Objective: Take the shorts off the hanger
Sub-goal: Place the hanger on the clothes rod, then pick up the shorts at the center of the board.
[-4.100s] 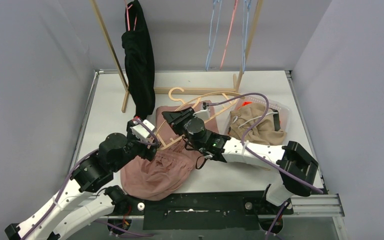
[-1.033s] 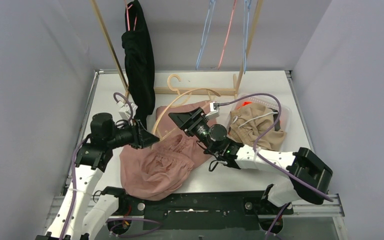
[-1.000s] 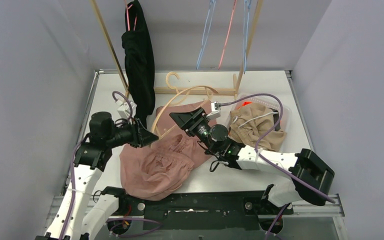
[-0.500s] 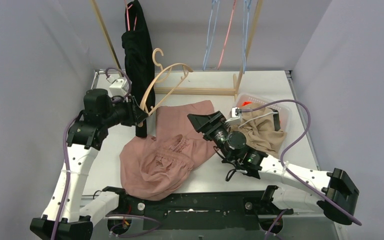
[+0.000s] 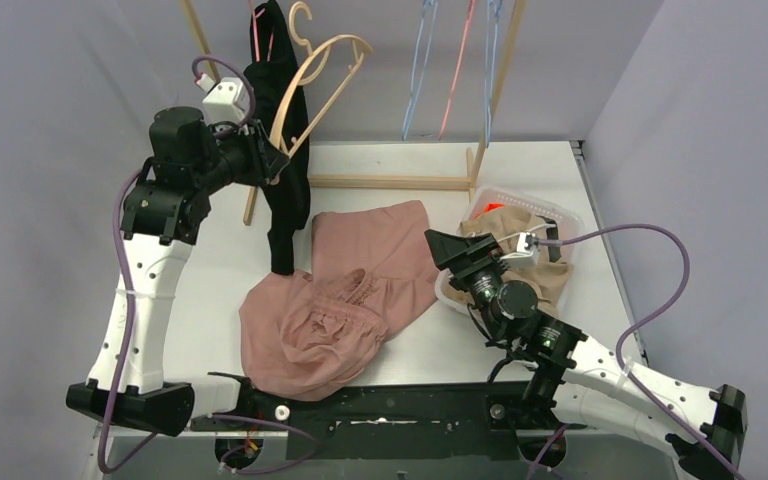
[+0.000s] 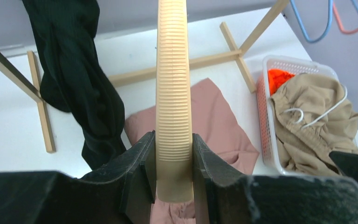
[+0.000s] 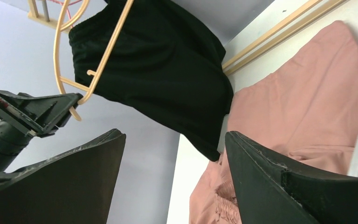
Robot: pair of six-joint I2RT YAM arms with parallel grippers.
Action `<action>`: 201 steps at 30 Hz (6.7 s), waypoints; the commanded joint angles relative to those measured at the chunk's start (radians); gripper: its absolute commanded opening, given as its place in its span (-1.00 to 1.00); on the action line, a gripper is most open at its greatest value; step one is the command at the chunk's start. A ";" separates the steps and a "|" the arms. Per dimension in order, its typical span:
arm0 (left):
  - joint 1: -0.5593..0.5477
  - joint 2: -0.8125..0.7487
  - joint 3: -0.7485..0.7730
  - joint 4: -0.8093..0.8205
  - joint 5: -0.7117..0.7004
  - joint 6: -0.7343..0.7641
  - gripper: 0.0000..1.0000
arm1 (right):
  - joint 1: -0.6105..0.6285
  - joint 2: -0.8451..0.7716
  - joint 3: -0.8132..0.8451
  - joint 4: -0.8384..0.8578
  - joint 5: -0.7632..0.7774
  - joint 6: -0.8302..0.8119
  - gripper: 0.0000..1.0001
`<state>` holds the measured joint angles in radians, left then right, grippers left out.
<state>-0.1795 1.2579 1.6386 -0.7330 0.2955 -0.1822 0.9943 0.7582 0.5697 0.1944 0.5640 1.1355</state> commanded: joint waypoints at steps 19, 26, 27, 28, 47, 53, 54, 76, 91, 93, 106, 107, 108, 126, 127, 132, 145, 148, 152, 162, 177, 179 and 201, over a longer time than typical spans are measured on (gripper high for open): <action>-0.169 0.253 0.450 0.031 -0.161 0.067 -1.00 | -0.021 0.016 0.034 -0.058 0.053 -0.029 0.69; -0.179 0.246 0.481 0.048 -0.175 0.065 -1.00 | -0.022 0.000 0.016 -0.058 0.063 -0.017 0.69; -0.180 0.242 0.480 0.054 -0.175 0.063 -1.00 | -0.022 0.000 0.015 -0.059 0.062 -0.016 0.69; -0.181 0.237 0.476 0.060 -0.177 0.062 -1.00 | -0.022 0.000 0.015 -0.059 0.061 -0.016 0.69; -0.181 0.418 0.667 0.021 -0.165 0.062 -1.00 | -0.029 0.002 0.025 -0.077 0.047 -0.010 0.70; -0.194 0.392 0.590 0.023 -0.145 0.069 -1.00 | -0.031 -0.005 0.024 -0.085 0.056 -0.008 0.70; -0.195 0.377 0.558 0.038 -0.144 0.071 -1.00 | -0.031 -0.004 0.024 -0.085 0.058 -0.008 0.71; -0.198 0.061 0.121 0.228 -0.085 0.063 0.57 | -0.043 0.072 0.102 -0.086 -0.084 -0.273 0.82; -0.192 -0.360 -0.388 0.397 -0.174 0.014 0.59 | 0.038 0.352 0.103 0.075 -0.331 -0.807 0.83; -0.192 -0.419 -0.457 0.404 -0.184 0.004 0.59 | 0.073 0.434 0.124 0.110 -0.344 -0.881 0.84; -0.194 -0.757 -0.895 0.409 -0.307 -0.139 0.60 | 0.124 0.808 0.401 -0.069 -0.544 -0.610 0.87; -0.194 -0.774 -0.910 0.402 -0.334 -0.142 0.60 | 0.131 0.835 0.410 -0.097 -0.534 -0.573 0.87; -0.193 -0.784 -0.921 0.399 -0.354 -0.142 0.60 | 0.137 0.861 0.431 -0.147 -0.516 -0.538 0.87; -0.202 -0.834 -1.012 0.370 -0.544 -0.054 0.60 | 0.209 1.151 0.666 -0.768 0.041 -0.167 -0.25; -0.201 -0.834 -1.011 0.368 -0.553 -0.055 0.59 | 0.213 1.101 0.622 -0.723 0.060 -0.173 -0.44; -0.201 -0.837 -1.015 0.373 -0.561 -0.054 0.60 | 0.218 0.769 0.405 -0.460 0.124 -0.239 -1.00; -0.202 -0.844 -1.025 0.387 -0.558 -0.048 0.60 | 0.219 0.262 0.237 -0.116 0.086 -0.548 -0.98; -0.201 -0.844 -1.029 0.391 -0.558 -0.046 0.60 | 0.207 0.282 0.223 -0.189 0.091 -0.500 -0.86; -0.201 -0.844 -1.035 0.399 -0.552 -0.046 0.60 | 0.155 0.387 0.191 -0.208 -0.033 -0.330 -0.71; -0.202 -0.844 -1.037 0.400 -0.547 -0.046 0.60 | 0.092 0.679 0.365 -0.349 -0.132 -0.266 0.17; -0.204 -0.845 -1.040 0.406 -0.540 -0.043 0.60 | 0.129 0.873 0.518 -0.647 -0.038 -0.196 0.95; -0.204 -0.847 -1.042 0.407 -0.536 -0.042 0.60 | 0.105 0.901 0.484 -0.529 -0.103 -0.215 0.95; -0.206 -0.856 -1.043 0.408 -0.540 -0.042 0.60 | 0.203 1.085 0.603 -0.702 0.129 -0.162 -0.83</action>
<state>-0.3790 0.4126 0.5884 -0.3916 -0.2501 -0.2314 1.1706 1.9484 1.2190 -0.4614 0.6086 0.9577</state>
